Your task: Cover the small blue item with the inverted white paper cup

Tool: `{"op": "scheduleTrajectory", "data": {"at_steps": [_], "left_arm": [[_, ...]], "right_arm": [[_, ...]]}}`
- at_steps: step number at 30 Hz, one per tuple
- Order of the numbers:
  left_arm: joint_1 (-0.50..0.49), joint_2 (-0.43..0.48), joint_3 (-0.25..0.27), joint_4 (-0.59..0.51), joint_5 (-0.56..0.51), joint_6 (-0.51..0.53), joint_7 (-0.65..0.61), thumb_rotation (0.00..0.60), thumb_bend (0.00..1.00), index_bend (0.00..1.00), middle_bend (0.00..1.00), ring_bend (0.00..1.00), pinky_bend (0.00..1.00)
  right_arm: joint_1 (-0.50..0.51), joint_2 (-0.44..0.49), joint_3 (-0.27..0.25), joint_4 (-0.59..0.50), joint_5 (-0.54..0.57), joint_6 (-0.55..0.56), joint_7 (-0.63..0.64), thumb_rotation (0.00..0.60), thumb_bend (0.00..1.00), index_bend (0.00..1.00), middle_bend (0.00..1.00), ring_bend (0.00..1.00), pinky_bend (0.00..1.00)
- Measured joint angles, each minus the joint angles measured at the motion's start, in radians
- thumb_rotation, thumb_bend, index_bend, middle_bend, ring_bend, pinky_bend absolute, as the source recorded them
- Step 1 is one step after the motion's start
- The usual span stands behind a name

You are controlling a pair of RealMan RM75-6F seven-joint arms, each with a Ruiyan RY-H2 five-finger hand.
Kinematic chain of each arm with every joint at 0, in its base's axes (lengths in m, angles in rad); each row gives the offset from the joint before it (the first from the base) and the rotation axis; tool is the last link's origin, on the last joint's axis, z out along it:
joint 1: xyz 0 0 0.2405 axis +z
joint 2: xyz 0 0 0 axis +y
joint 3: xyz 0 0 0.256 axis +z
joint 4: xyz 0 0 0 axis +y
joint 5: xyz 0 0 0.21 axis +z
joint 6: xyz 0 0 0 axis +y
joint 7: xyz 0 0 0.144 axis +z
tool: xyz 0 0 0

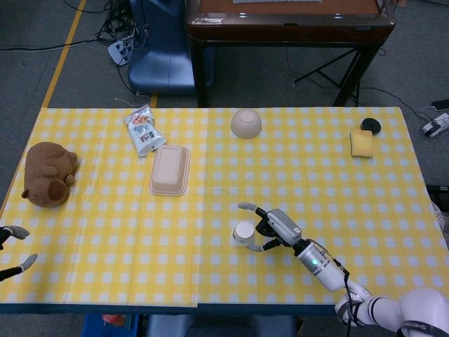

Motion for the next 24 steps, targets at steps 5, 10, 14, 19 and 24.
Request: {"op": "scheduleTrajectory", "data": {"at_steps": [5, 10, 14, 19, 24], "left_arm": [[0.000, -0.001, 0.002, -0.002, 0.002, 0.000, 0.008, 0.600, 0.17, 0.53, 0.48, 0.38, 0.51], [0.001, -0.001, 0.003, 0.000, 0.000, -0.002, 0.012, 0.600, 0.17, 0.53, 0.48, 0.38, 0.51], [0.000, -0.003, 0.005, 0.001, 0.000, -0.006, 0.017, 0.600, 0.17, 0.53, 0.48, 0.38, 0.51], [-0.004, -0.013, 0.012, 0.002, 0.016, -0.010, 0.030, 0.600, 0.17, 0.52, 0.48, 0.38, 0.51], [-0.011, -0.047, 0.019, 0.020, 0.059, -0.002, 0.043, 0.600, 0.17, 0.52, 0.48, 0.38, 0.51]], "right_arm": [[-0.019, 0.026, 0.012, -0.042, -0.005, 0.038, -0.196, 0.600, 0.14, 0.47, 1.00, 1.00, 1.00], [-0.044, 0.070, 0.022, -0.119, -0.003, 0.062, -0.498, 0.600, 0.20, 0.47, 0.98, 0.99, 1.00], [-0.079, 0.132, 0.028, -0.224, 0.022, 0.074, -0.753, 0.600, 0.20, 0.47, 0.87, 0.91, 1.00], [-0.164, 0.257, 0.037, -0.431, 0.088, 0.120, -1.029, 0.600, 0.20, 0.47, 0.76, 0.78, 0.93], [-0.269, 0.396, 0.034, -0.595, 0.175, 0.176, -1.180, 0.600, 0.20, 0.47, 0.62, 0.59, 0.69]]}}
